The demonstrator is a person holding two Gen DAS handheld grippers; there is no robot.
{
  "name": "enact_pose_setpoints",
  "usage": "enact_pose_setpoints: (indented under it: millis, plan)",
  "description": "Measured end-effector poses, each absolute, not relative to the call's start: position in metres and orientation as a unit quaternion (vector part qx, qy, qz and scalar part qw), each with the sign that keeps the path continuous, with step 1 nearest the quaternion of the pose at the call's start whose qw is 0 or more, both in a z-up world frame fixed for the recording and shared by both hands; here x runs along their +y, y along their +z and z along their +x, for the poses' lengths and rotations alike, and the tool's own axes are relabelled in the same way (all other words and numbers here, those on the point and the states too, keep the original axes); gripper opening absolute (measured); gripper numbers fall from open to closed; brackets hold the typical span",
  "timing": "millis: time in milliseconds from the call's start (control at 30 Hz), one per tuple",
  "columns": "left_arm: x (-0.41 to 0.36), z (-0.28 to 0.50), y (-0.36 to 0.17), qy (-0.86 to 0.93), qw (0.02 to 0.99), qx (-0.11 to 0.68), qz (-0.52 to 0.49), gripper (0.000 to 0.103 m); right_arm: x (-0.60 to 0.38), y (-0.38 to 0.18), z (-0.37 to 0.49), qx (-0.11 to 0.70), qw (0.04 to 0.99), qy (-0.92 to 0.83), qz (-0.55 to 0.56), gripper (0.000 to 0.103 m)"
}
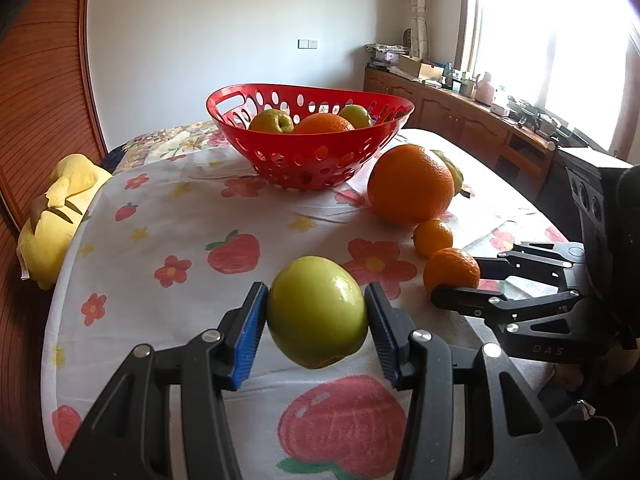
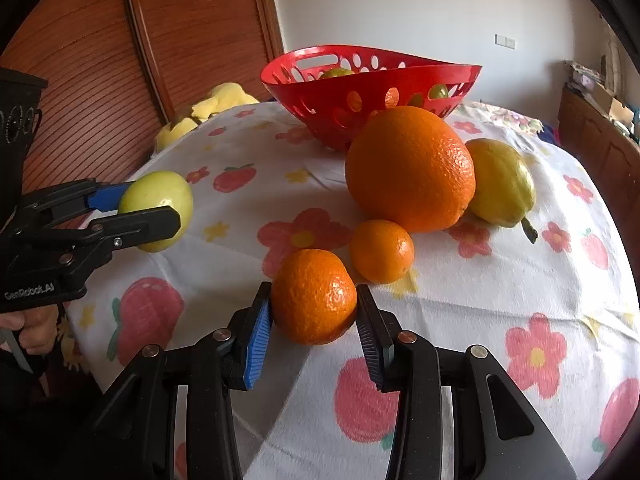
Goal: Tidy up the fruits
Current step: 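Grasp the green apple with the left tool while the right tool grasps a small tangerine, then carry the apple and tangerine over the red basket and open both tools inside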
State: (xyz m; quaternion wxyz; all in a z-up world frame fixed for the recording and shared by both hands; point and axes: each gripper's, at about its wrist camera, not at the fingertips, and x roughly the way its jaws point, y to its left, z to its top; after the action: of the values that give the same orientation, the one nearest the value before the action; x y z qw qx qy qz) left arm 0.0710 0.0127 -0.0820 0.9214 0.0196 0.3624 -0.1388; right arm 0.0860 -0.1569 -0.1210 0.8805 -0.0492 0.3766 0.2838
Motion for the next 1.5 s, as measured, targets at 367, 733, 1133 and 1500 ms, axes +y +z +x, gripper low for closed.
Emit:
enact_pose_setpoints:
  millis: [367, 733, 1133, 1500]
  plan:
    - [0.017, 0.072, -0.082, -0.137, 0.926, 0.353, 0.008, 0.049, -0.163, -0.120, 0.081, 0.367, 0.885, 0.285, -0.038, 0.039]
    - [0.013, 0.107, -0.039, -0.152, 0.936, 0.316, 0.017, 0.049, -0.175, -0.059, 0.092, 0.311, 0.900, 0.300, -0.048, 0.039]
    - [0.007, 0.183, -0.014, -0.153, 0.941, 0.302, 0.025, 0.049, -0.184, 0.004, 0.168, 0.269, 0.914, 0.287, -0.097, 0.039]
    - [0.010, 0.238, -0.029, -0.139, 0.937, 0.321, 0.017, 0.049, -0.165, -0.010, 0.253, 0.298, 0.896, 0.307, -0.119, 0.040]
